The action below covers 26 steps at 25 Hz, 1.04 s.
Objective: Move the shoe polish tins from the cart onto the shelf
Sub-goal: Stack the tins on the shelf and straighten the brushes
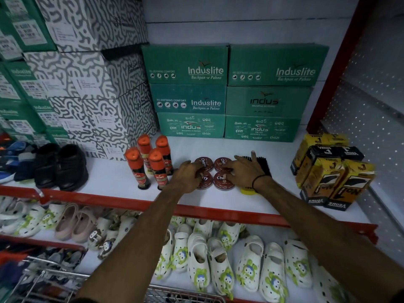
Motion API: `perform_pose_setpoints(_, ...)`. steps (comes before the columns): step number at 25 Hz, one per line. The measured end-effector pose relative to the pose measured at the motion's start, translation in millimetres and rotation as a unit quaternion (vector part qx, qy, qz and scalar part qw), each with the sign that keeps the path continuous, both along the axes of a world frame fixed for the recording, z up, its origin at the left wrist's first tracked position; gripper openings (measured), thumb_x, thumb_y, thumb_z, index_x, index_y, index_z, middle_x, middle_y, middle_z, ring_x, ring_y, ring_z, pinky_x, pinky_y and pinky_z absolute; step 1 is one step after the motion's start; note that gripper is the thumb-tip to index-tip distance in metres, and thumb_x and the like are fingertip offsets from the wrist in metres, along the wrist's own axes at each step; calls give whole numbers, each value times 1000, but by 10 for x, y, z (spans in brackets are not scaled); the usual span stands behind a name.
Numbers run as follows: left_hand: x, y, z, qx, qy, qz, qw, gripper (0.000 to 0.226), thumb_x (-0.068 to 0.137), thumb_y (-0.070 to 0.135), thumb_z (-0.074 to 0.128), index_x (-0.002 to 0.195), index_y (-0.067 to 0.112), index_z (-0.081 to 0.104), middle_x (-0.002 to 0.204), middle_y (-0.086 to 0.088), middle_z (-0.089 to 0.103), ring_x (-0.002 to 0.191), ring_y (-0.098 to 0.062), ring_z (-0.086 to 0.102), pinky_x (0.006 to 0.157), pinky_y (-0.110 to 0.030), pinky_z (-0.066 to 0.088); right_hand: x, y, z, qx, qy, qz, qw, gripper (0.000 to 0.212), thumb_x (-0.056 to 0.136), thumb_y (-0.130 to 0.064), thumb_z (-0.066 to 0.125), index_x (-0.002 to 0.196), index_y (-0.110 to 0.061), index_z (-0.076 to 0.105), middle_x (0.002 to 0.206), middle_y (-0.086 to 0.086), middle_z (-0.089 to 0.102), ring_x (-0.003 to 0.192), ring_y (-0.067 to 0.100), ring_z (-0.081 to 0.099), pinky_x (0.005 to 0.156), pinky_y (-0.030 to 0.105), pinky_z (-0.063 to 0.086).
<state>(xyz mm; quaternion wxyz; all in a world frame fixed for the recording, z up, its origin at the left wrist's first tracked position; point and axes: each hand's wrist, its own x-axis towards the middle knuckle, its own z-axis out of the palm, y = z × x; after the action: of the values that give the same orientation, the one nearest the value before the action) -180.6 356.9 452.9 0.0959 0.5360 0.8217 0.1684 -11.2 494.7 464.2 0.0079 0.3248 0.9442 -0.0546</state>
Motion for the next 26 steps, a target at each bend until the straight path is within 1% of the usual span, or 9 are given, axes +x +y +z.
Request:
perform_pose_setpoints(3, -32, 19, -2, 1, 13, -4, 1000, 52, 95, 12, 56, 146, 22, 55, 125, -21, 63, 122, -42, 60, 105, -50, 52, -9, 5, -22, 1, 27, 6, 1000, 48, 96, -46, 56, 144, -39, 52, 151, 3, 56, 153, 23, 31, 126, 63, -5)
perform_pose_setpoints(6, -49, 29, -8, -5, 16, -2, 1000, 53, 96, 12, 55, 148, 22, 53, 141, -24, 58, 134, -42, 55, 114, -51, 46, -22, -24, -18, 5, 32, 5, 999, 48, 98, -45, 56, 145, -38, 52, 152, 3, 55, 153, 22, 31, 126, 61, -4)
perform_pose_setpoints(9, -56, 46, 1, -11, 17, -6, 1000, 53, 97, 12, 53, 150, 22, 52, 150, -24, 53, 142, -40, 49, 119, -50, 42, -19, -43, 8, 4, 32, 6, 999, 47, 98, -46, 56, 145, -38, 52, 153, 3, 53, 154, 22, 30, 126, 61, -4)
perform_pose_setpoints(13, -33, 42, 19, -17, 14, -9, 1000, 51, 99, 14, 53, 149, 22, 53, 136, -19, 61, 126, -40, 61, 110, -47, 50, -6, -73, 15, 5, 33, 6, 999, 44, 99, -44, 55, 143, -40, 53, 153, 1, 54, 153, 22, 32, 126, 62, -3)
perform_pose_setpoints(16, -20, 35, 39, -22, 13, -9, 1000, 50, 99, 14, 53, 148, 21, 54, 132, -17, 63, 122, -38, 63, 107, -47, 52, -11, -80, 3, 11, 36, 7, 999, 44, 99, -44, 55, 143, -40, 54, 152, 1, 55, 153, 22, 33, 126, 62, -2)
perform_pose_setpoints(20, -15, 37, 73, -32, 17, -11, 999, 49, 99, 14, 53, 147, 19, 55, 134, -18, 63, 125, -38, 63, 108, -47, 51, -3, -60, 11, 5, 29, 9, 1000, 45, 99, -44, 54, 144, -40, 53, 153, 0, 53, 154, 21, 31, 126, 62, -3)
perform_pose_setpoints(23, 57, 55, 121, 23, 20, -16, 999, 48, 96, 7, 51, 143, 18, 58, 144, -18, 59, 136, -39, 56, 113, -48, 47, 40, -16, 68, -42, 77, 2, 996, 46, 103, -35, 49, 149, -36, 46, 159, -5, 45, 155, 22, 26, 126, 63, -1)
perform_pose_setpoints(25, 189, 111, 168, 58, 23, -47, 997, 45, 96, 13, 54, 141, 15, 59, 151, -13, 57, 144, -35, 49, 118, -48, 41, 154, 56, 129, -56, 116, -13, 992, 49, 104, -34, 49, 152, -31, 43, 163, -5, 39, 156, 22, 25, 127, 61, 6)
perform_pose_setpoints(26, 279, 147, 188, 65, 24, -72, 995, 46, 95, 21, 56, 140, 16, 59, 147, -10, 61, 140, -34, 51, 117, -48, 41, 247, 103, 164, -58, 121, -23, 991, 52, 102, -35, 52, 153, -30, 41, 165, -3, 36, 155, 22, 26, 127, 60, 11)
